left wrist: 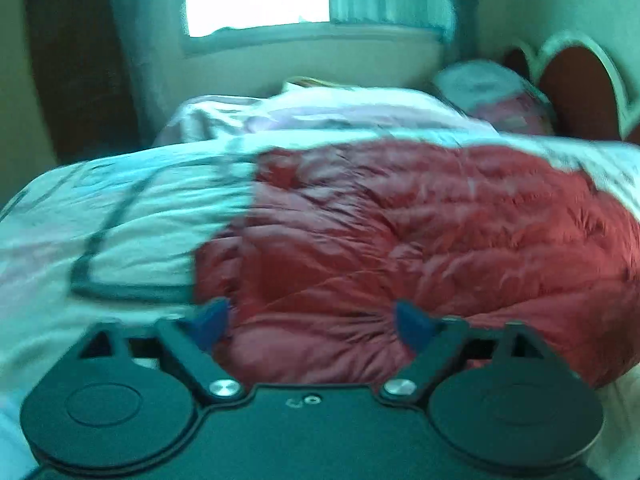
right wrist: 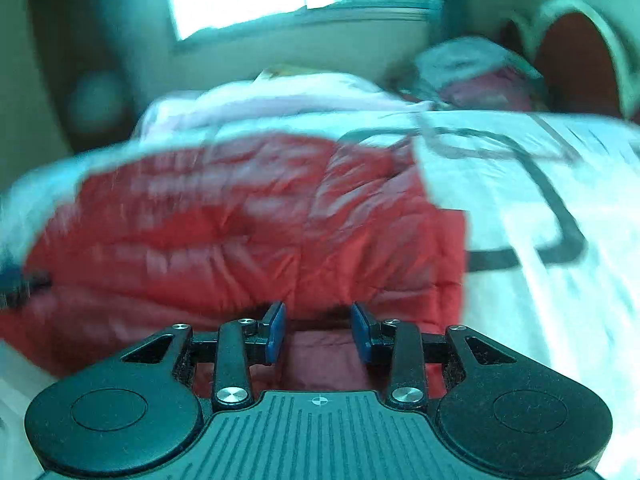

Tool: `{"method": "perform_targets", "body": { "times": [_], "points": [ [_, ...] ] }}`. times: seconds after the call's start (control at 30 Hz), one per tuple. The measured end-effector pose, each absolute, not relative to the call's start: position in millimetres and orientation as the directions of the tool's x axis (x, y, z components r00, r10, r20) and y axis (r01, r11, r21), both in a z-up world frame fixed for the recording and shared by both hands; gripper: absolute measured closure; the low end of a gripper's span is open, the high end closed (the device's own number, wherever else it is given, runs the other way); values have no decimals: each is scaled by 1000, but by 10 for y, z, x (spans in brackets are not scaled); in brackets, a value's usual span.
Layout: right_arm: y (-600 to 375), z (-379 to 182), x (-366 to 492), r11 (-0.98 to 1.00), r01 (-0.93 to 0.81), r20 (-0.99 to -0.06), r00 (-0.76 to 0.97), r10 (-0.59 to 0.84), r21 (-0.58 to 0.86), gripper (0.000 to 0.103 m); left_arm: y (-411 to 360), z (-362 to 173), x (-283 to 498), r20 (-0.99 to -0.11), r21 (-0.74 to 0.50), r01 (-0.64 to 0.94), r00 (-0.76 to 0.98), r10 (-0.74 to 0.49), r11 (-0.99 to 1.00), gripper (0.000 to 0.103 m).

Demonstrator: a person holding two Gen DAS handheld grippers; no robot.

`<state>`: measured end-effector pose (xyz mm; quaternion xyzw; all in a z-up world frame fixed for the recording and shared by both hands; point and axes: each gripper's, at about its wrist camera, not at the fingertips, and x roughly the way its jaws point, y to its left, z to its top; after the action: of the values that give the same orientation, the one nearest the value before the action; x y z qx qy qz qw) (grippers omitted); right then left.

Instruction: Fold large clothes

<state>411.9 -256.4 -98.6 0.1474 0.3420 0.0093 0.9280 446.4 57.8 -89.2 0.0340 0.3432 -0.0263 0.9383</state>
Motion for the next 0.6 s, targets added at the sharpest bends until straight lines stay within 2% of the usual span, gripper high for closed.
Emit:
{"method": "perform_targets", "body": {
  "times": [0.03,0.07,0.17,0.27,0.3,0.37,0.47,0.57,0.6],
  "points": [
    [-2698,-932,3985,935,137,-608,788,97,327,22,677,-860,4381,-646,3,42,763,-30,999,1],
    [-2830,-898,3852,907,155,-578,809,111,391,8,793,-846,4297,-655,-53,11,755,-43,999,2],
    [-3140,-961,3565,785,233,-562,809,171,574,8,1104,-899,4104,-701,-215,-102,709,-80,971,11],
    [-3276,-1158,3435,643,276,-533,810,244,714,9,1278,-1013,3960,-700,-363,-169,698,-149,916,15],
    [-3310,-1213,3435,603,292,-531,806,263,742,16,1316,-1061,3951,-701,-410,-189,691,-176,893,19],
    [-3330,-1324,3451,526,313,-516,803,299,791,25,1381,-1146,3953,-682,-505,-219,693,-231,835,19],
    [-3304,-1408,3495,480,321,-499,810,308,816,25,1427,-1200,4022,-643,-585,-234,717,-268,776,21],
    [-3283,-1455,3605,464,315,-484,819,309,828,26,1454,-1266,4174,-621,-642,-255,726,-295,723,29],
    [-3264,-1451,3643,475,314,-487,820,301,822,30,1449,-1276,4228,-618,-646,-256,729,-295,719,34]
  ]
}}
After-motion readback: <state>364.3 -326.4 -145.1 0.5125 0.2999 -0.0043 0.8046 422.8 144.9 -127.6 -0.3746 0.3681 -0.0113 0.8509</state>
